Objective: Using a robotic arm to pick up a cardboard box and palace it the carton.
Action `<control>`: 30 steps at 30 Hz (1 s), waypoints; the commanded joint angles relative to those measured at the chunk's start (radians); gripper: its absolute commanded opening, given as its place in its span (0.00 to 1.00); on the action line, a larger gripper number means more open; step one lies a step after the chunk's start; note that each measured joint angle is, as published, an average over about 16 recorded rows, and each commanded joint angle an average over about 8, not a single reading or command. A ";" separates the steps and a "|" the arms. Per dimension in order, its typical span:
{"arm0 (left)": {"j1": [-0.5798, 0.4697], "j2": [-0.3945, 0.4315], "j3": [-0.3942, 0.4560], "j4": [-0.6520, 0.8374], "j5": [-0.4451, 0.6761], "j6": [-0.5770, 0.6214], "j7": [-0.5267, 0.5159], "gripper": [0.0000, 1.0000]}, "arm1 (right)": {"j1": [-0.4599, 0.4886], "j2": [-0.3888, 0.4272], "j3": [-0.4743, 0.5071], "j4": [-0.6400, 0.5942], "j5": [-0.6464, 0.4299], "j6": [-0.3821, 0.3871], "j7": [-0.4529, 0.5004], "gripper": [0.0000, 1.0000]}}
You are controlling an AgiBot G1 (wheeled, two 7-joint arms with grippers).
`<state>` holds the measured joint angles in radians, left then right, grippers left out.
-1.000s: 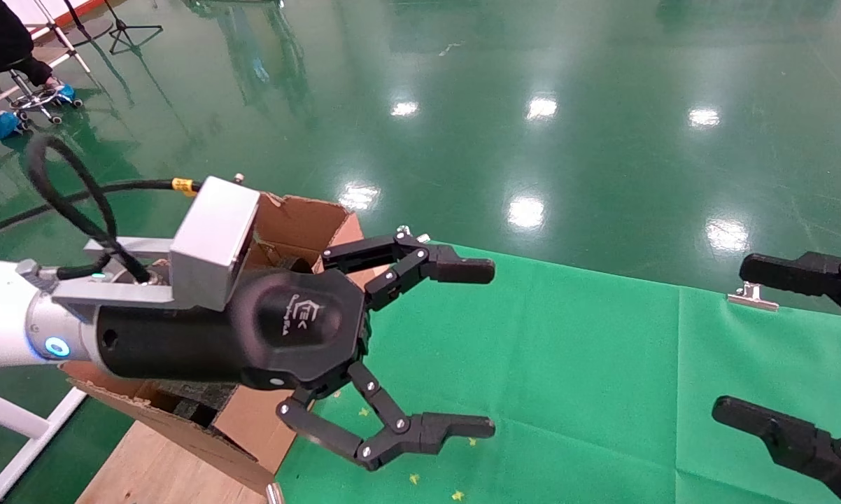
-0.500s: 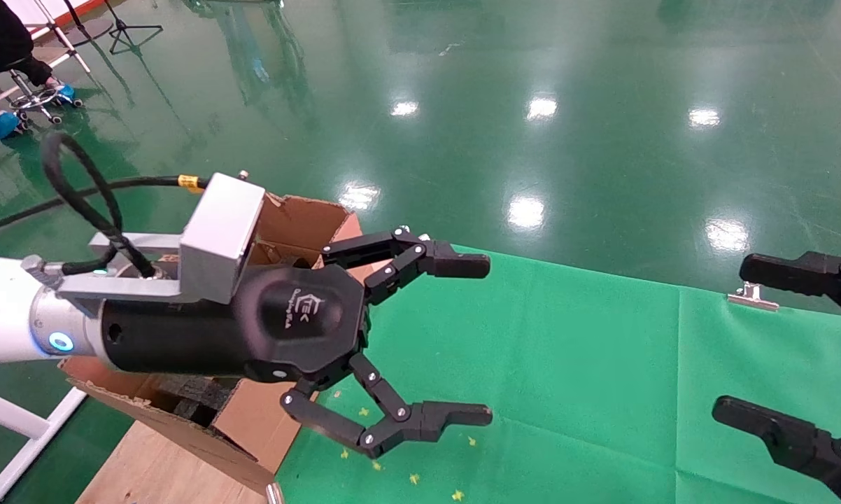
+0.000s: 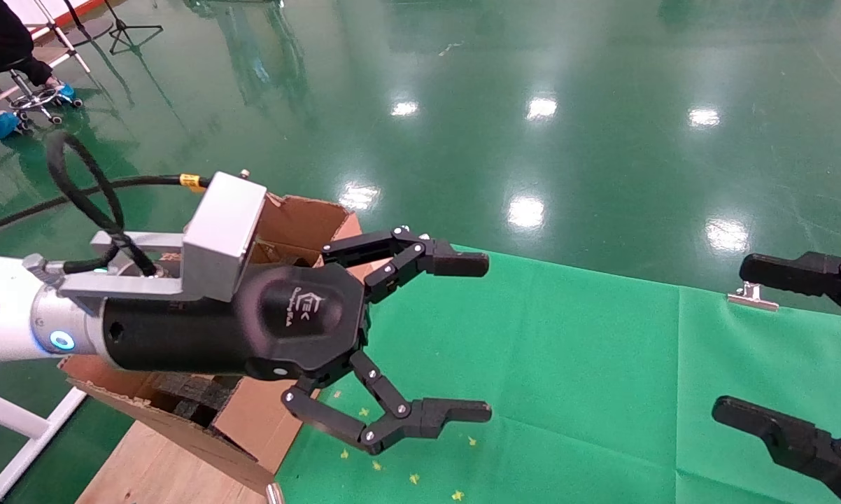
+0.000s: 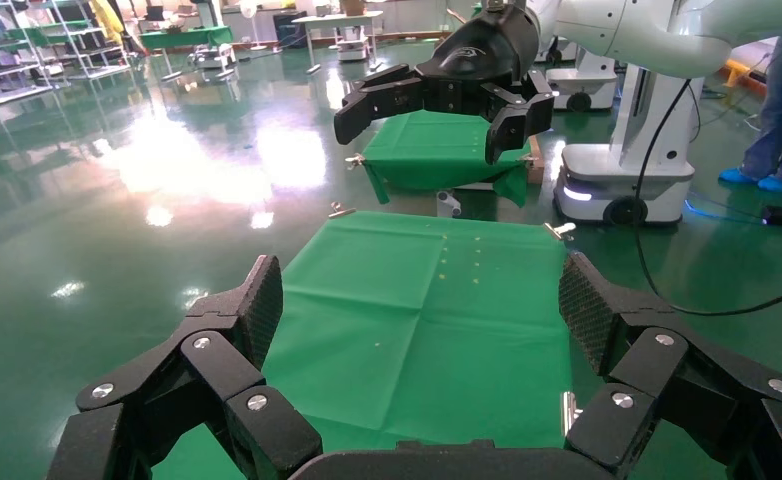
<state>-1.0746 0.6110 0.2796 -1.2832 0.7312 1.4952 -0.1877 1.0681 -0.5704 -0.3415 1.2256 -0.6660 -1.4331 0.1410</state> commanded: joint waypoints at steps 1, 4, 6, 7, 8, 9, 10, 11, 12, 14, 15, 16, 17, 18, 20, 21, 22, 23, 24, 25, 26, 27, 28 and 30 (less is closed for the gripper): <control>0.000 0.000 0.000 0.000 0.000 0.000 0.000 1.00 | 0.000 0.000 0.000 0.000 0.000 0.000 0.000 1.00; 0.000 0.000 0.000 0.001 0.001 0.000 0.000 1.00 | 0.000 0.000 0.000 0.000 0.000 0.000 0.000 1.00; 0.000 0.000 0.001 0.001 0.001 0.000 0.000 1.00 | 0.000 0.000 0.000 0.000 0.000 0.000 0.000 1.00; -0.001 0.000 0.001 0.001 0.001 0.000 0.000 1.00 | 0.000 0.000 0.000 0.000 0.000 0.000 0.000 1.00; -0.001 0.000 0.001 0.001 0.001 0.000 0.000 1.00 | 0.000 0.000 0.000 0.000 0.000 0.000 0.000 1.00; -0.001 0.000 0.001 0.001 0.001 0.000 0.000 1.00 | 0.000 0.000 0.000 0.000 0.000 0.000 0.000 1.00; -0.001 0.000 0.001 0.001 0.001 0.000 0.000 1.00 | 0.000 0.000 0.000 0.000 0.000 0.000 0.000 1.00; -0.001 0.000 0.001 0.001 0.001 0.000 0.000 1.00 | 0.000 0.000 0.000 0.000 0.000 0.000 0.000 1.00; -0.001 0.000 0.001 0.001 0.001 0.000 0.000 1.00 | 0.000 0.000 0.000 0.000 0.000 0.000 0.000 1.00; -0.001 0.000 0.001 0.001 0.001 0.000 0.000 1.00 | 0.000 0.000 0.000 0.000 0.000 0.000 0.000 1.00; -0.001 0.000 0.001 0.001 0.001 0.000 0.000 1.00 | 0.000 0.000 0.000 0.000 0.000 0.000 0.000 1.00; -0.001 0.000 0.001 0.002 0.002 0.000 0.000 1.00 | 0.000 0.000 0.000 0.000 0.000 0.000 0.000 1.00; -0.001 0.000 0.001 0.002 0.002 0.000 0.000 1.00 | 0.000 0.000 0.000 0.000 0.000 0.000 0.000 1.00; -0.001 0.000 0.001 0.002 0.002 0.000 0.000 1.00 | 0.000 0.000 0.000 0.000 0.000 0.000 0.000 1.00; -0.001 0.000 0.001 0.002 0.002 0.000 0.000 1.00 | 0.000 0.000 0.000 0.000 0.000 0.000 0.000 1.00; -0.001 0.000 0.001 0.002 0.002 0.000 0.000 1.00 | 0.000 0.000 0.000 0.000 0.000 0.000 0.000 1.00; -0.001 0.000 0.001 0.002 0.002 0.000 0.000 1.00 | 0.000 0.000 0.000 0.000 0.000 0.000 0.000 1.00; -0.002 0.000 0.001 0.002 0.002 0.000 0.000 1.00 | 0.000 0.000 0.000 0.000 0.000 0.000 0.000 1.00; -0.002 0.000 0.001 0.002 0.002 0.000 0.000 1.00 | 0.000 0.000 0.000 0.000 0.000 0.000 0.000 1.00; -0.002 0.000 0.001 0.002 0.002 0.000 0.000 1.00 | 0.000 0.000 0.000 0.000 0.000 0.000 0.000 1.00; -0.002 0.000 0.001 0.002 0.002 0.000 0.000 1.00 | 0.000 0.000 0.000 0.000 0.000 0.000 0.000 1.00; -0.002 0.000 0.001 0.002 0.002 0.000 0.000 1.00 | 0.000 0.000 0.000 0.000 0.000 0.000 0.000 1.00; -0.002 0.000 0.001 0.002 0.002 0.000 0.000 1.00 | 0.000 0.000 0.000 0.000 0.000 0.000 0.000 1.00; -0.002 0.000 0.001 0.002 0.002 0.000 0.000 1.00 | 0.000 0.000 0.000 0.000 0.000 0.000 0.000 1.00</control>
<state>-1.0763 0.6110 0.2804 -1.2812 0.7334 1.4948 -0.1878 1.0681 -0.5704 -0.3416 1.2256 -0.6660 -1.4332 0.1410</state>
